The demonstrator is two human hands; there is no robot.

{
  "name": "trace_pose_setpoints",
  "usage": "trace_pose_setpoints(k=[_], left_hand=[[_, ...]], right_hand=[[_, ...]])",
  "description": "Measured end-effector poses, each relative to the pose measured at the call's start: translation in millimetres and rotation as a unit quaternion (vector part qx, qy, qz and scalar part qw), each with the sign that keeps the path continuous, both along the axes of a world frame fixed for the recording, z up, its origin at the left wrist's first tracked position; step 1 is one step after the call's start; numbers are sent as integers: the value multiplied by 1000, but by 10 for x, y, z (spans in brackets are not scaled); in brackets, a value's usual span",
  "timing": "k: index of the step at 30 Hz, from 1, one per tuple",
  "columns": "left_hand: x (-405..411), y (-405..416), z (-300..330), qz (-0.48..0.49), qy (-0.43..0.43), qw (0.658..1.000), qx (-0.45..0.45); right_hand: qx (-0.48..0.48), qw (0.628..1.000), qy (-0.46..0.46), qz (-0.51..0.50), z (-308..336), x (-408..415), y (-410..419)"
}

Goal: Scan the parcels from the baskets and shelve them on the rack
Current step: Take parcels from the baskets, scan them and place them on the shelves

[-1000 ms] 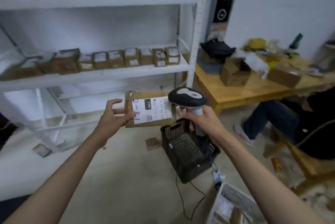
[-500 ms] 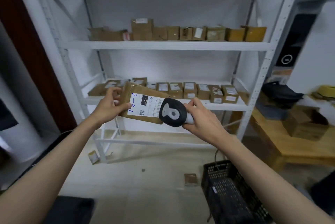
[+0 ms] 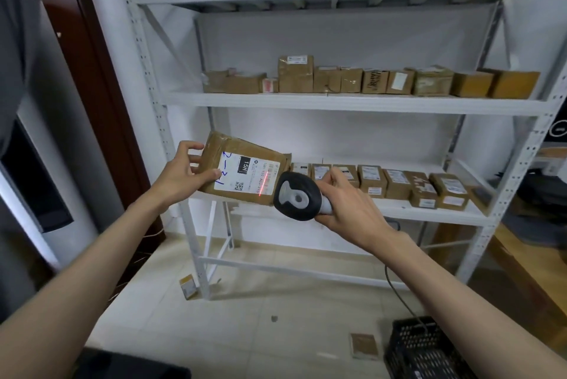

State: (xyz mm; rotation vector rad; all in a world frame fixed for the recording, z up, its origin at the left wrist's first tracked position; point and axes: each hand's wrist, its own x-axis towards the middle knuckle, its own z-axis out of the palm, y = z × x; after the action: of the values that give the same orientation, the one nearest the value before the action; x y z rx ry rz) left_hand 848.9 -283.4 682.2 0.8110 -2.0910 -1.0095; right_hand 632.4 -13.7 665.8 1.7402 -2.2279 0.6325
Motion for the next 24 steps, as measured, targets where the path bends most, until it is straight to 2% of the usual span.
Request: trace_pose_setpoints(k=[7, 11, 15, 19, 24], left_hand=[[16, -533, 54, 40, 11, 999, 11], [-141, -808, 62, 62, 49, 995, 57], [-428, -1045, 132, 84, 122, 983, 111], [-833, -1258, 374, 87, 186, 965, 164], [-1379, -1520, 770, 35, 265, 936, 231]], right_hand=[[-91, 988, -113, 49, 164, -30, -687], [-137, 972, -187, 48, 317, -233, -1191], [-174, 928, -319, 79, 521, -497, -1685], [-192, 887, -398, 132, 742, -837, -2150], [-145, 849, -472, 188, 1106, -1293, -2739]])
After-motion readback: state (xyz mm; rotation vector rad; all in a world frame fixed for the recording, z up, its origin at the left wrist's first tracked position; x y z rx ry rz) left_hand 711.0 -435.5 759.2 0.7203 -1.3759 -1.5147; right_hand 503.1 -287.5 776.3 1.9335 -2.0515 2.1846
